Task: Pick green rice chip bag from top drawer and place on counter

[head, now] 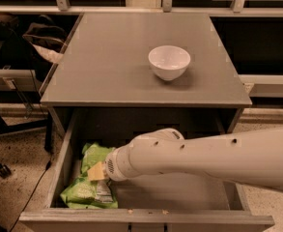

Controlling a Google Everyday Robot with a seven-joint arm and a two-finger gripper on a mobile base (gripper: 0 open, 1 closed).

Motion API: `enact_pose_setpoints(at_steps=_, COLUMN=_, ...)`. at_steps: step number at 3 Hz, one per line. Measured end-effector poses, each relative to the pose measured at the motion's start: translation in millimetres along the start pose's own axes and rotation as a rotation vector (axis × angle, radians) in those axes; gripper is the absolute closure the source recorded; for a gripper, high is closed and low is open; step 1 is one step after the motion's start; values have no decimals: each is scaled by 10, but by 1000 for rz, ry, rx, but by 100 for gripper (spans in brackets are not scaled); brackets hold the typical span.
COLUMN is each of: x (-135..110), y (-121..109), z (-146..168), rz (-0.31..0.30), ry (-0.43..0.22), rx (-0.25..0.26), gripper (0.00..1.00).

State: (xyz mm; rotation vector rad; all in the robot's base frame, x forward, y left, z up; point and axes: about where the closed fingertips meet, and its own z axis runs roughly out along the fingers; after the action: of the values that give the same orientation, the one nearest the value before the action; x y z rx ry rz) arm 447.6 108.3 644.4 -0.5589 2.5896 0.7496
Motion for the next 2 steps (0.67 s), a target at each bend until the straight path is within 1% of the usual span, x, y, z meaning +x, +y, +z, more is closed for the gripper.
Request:
enact_pose_setpoints(at_steps=1, x=-142, y=141, z=-185, rz=-54, ry=-29, rx=-40, gripper=100)
enact_pose_setpoints(at_steps=2, x=-378, y=653, z=-517, rz=-77, ry=-42, rx=-185, gripper=100)
